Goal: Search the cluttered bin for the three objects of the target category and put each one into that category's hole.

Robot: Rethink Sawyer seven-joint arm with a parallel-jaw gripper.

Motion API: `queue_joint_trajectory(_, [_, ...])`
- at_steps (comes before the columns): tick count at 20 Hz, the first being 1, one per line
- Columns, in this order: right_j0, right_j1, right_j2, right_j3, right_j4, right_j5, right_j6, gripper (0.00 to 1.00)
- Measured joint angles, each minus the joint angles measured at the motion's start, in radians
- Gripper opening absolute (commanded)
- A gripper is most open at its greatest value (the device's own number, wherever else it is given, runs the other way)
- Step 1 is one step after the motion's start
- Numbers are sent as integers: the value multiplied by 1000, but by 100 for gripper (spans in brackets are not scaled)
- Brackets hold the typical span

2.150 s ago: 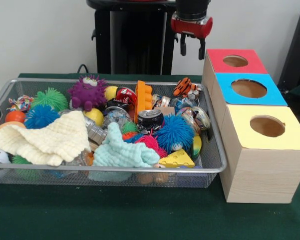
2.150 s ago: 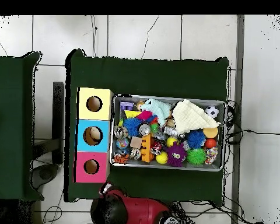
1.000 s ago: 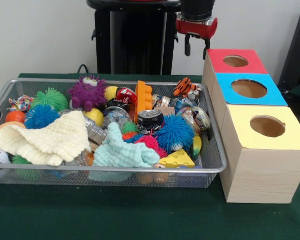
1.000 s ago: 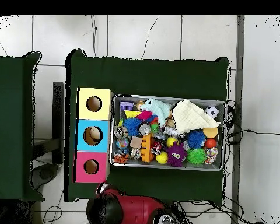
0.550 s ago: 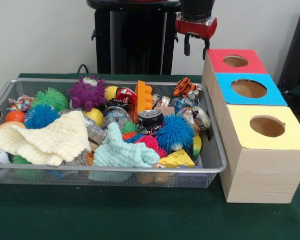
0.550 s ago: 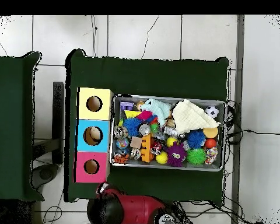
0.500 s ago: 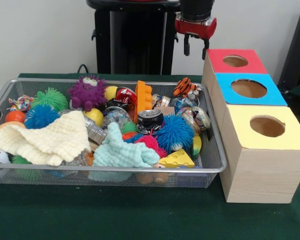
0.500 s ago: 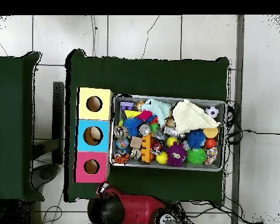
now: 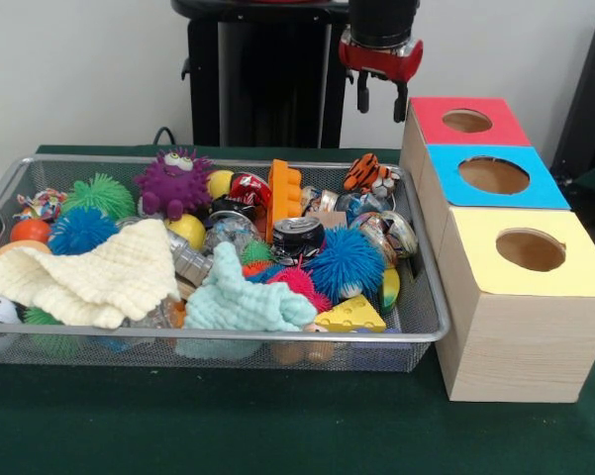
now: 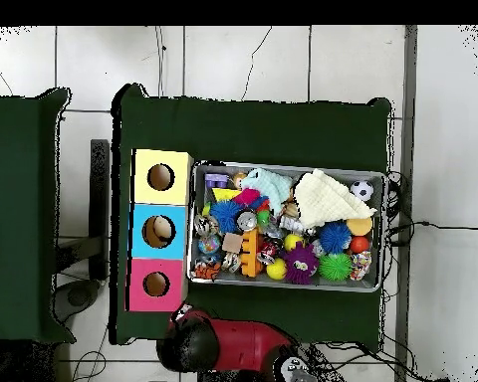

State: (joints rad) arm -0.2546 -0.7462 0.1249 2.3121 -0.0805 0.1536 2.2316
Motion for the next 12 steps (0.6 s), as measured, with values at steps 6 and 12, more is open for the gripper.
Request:
queue_joint_trajectory(6, [-1,0,0,-36,-6,2,0,100])
queue_joint_trajectory(12, [3,-5,0,-77,-6,7,0,100])
